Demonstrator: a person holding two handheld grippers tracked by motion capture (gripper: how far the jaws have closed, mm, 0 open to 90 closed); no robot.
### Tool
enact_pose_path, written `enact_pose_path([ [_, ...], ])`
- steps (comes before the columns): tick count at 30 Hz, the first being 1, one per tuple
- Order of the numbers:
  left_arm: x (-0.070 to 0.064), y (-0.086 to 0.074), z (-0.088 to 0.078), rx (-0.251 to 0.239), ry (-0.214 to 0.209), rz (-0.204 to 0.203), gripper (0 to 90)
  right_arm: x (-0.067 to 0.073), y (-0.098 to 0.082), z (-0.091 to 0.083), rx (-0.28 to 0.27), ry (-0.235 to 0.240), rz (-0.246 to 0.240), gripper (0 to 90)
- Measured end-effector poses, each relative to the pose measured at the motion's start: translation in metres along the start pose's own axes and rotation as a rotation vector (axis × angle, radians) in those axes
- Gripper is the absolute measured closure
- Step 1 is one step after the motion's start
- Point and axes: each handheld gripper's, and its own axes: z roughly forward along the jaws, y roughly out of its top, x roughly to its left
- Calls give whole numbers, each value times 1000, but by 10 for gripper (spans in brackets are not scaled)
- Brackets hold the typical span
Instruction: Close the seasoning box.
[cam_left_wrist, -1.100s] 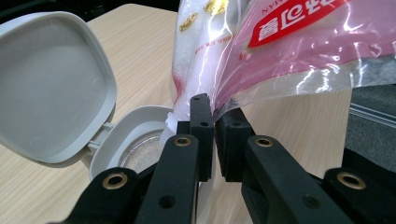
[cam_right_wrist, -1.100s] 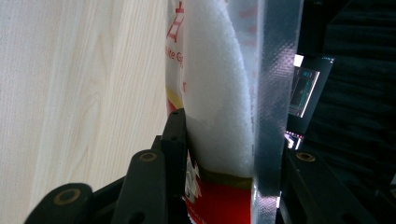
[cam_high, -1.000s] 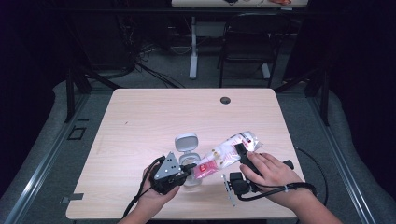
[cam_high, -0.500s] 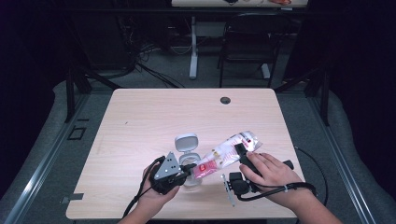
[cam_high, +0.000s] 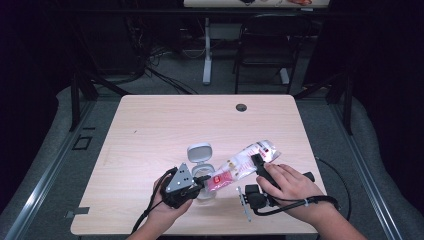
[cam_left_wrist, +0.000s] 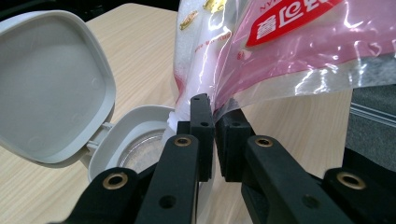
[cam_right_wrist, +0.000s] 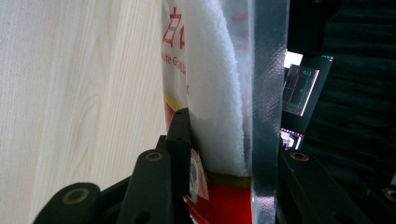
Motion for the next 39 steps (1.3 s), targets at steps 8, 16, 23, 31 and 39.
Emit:
enact_pose_path([
  [8, 0, 0, 0, 3, 2, 1, 865, -1, 1, -2, 11, 1, -10, 671],
  [16, 0, 0, 0, 1, 1, 0, 866, -2, 2, -2, 13, 6, -4, 679],
  [23, 0, 0, 0, -2, 1, -2, 866, -2, 1, -2, 8, 4, 0, 683],
  [31, 0, 0, -1, 1, 2, -2, 865, -3, 2, -3, 9, 4, 6, 690],
  [39, 0, 0, -1, -2, 1, -4, 867, -4, 2, -3, -7, 3, 21, 701],
])
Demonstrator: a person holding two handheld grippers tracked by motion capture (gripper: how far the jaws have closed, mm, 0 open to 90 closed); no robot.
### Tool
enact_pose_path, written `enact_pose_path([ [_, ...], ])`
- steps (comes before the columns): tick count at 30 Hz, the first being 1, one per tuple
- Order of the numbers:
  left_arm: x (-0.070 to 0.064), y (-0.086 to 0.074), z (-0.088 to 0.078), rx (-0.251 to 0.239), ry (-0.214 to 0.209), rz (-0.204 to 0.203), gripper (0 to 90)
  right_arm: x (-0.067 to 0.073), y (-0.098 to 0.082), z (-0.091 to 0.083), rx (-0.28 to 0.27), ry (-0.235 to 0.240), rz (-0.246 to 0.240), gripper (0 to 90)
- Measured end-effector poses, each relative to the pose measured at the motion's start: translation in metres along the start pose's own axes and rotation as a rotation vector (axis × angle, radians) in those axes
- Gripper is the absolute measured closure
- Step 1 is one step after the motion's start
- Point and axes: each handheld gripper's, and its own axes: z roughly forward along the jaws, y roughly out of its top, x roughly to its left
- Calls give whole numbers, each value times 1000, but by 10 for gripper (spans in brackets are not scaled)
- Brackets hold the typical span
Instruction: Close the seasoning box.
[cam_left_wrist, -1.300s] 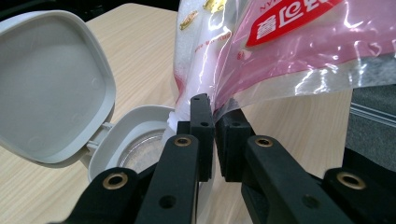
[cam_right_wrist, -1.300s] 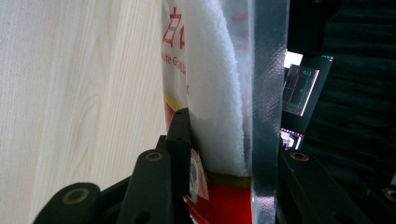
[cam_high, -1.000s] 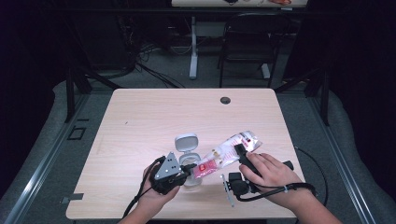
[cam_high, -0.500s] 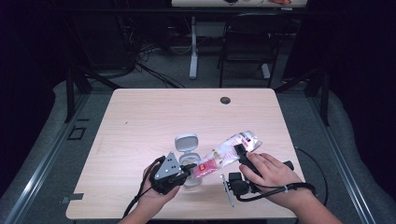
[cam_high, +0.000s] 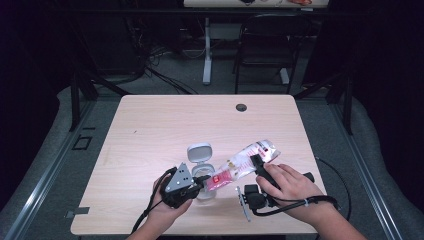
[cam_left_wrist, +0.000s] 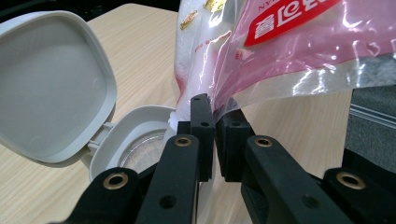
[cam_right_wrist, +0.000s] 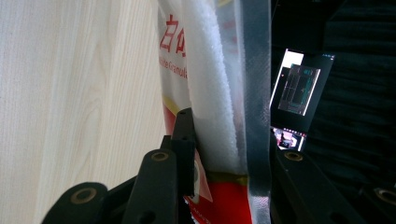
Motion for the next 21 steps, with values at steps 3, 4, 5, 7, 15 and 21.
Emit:
enact_pose_path([
  [3, 0, 0, 0, 0, -1, 0, 867, 0, 0, 0, -5, -3, -1, 703],
  [4, 0, 0, 0, -1, -1, -1, 867, -1, 0, 0, -1, -1, -3, 706],
  [5, 0, 0, 0, -1, -1, -1, 867, -1, 0, 0, -1, -1, -3, 706],
  [7, 1, 0, 0, -3, -4, -1, 867, -2, 1, -1, 6, 1, -5, 709],
  [15, 0, 0, 0, -2, -4, -5, 868, -3, 2, -2, 14, 5, 0, 721],
  [21, 0, 0, 0, -5, -6, -7, 868, -4, 2, -2, 11, 5, 7, 731],
])
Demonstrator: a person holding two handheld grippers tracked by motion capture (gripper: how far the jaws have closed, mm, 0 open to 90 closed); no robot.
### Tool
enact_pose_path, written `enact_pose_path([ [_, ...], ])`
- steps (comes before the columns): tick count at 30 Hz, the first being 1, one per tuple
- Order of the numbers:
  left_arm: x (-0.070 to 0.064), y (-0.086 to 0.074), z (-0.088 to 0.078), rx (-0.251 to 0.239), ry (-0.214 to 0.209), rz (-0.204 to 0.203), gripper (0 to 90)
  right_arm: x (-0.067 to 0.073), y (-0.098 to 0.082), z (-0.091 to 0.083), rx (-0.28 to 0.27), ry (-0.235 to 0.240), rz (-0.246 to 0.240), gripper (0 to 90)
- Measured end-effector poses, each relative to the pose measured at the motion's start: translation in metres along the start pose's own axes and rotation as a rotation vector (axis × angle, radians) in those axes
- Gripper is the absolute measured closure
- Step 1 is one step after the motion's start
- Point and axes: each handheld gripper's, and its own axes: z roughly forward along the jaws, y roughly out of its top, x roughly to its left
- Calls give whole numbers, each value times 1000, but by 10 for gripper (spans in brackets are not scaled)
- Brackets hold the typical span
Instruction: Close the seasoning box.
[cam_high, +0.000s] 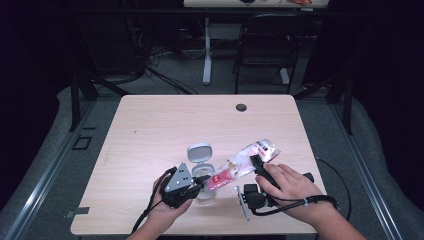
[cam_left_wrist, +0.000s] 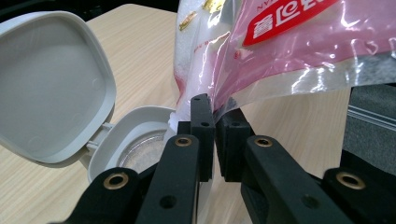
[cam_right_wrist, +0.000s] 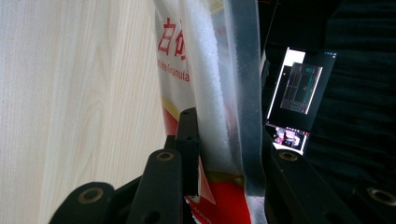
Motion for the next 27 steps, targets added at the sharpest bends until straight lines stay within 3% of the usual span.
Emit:
enact_pose_path([
  [27, 0, 1, 0, -5, -1, -1, 869, -3, 2, -3, -8, -3, 24, 757],
])
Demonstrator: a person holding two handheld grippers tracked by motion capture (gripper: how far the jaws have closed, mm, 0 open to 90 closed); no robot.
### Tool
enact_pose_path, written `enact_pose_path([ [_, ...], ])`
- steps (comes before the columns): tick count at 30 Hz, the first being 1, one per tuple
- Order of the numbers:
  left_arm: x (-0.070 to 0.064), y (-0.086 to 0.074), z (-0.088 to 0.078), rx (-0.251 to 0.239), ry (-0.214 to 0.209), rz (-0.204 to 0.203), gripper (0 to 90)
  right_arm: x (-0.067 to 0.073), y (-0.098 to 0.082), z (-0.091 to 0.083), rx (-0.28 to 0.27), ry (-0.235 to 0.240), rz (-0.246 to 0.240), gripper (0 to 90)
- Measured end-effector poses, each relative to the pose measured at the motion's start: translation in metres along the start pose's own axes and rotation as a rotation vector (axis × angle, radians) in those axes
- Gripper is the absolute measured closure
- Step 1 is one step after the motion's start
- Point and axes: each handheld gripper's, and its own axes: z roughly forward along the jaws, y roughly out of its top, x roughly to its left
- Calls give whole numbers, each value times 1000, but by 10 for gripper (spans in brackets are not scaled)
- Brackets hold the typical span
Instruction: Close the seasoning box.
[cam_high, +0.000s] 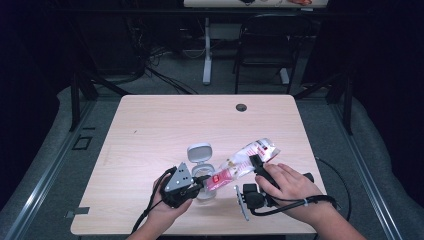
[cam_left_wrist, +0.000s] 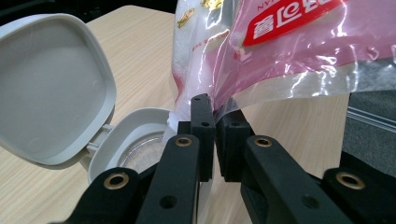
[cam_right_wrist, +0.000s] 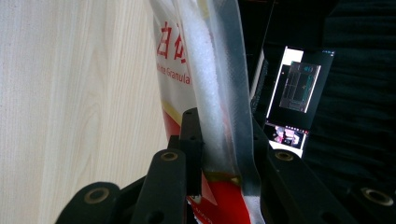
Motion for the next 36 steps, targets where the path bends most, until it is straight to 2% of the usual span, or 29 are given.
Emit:
enact_pose_path([
  [2, 0, 0, 0, 0, 2, 2, 870, -1, 0, 0, -5, -1, 2, 757],
  [3, 0, 0, 0, -1, 1, 1, 869, -2, 1, -1, 11, -3, -11, 758],
  [10, 1, 0, -1, -3, 4, -1, 867, -2, 1, -1, -4, -6, 0, 761],
  [25, 0, 0, 0, -5, 2, -7, 866, -4, 1, -2, -3, -5, 0, 768],
  [36, -1, 1, 0, -6, 1, -3, 863, -5, 1, -5, 8, -6, -17, 775],
])
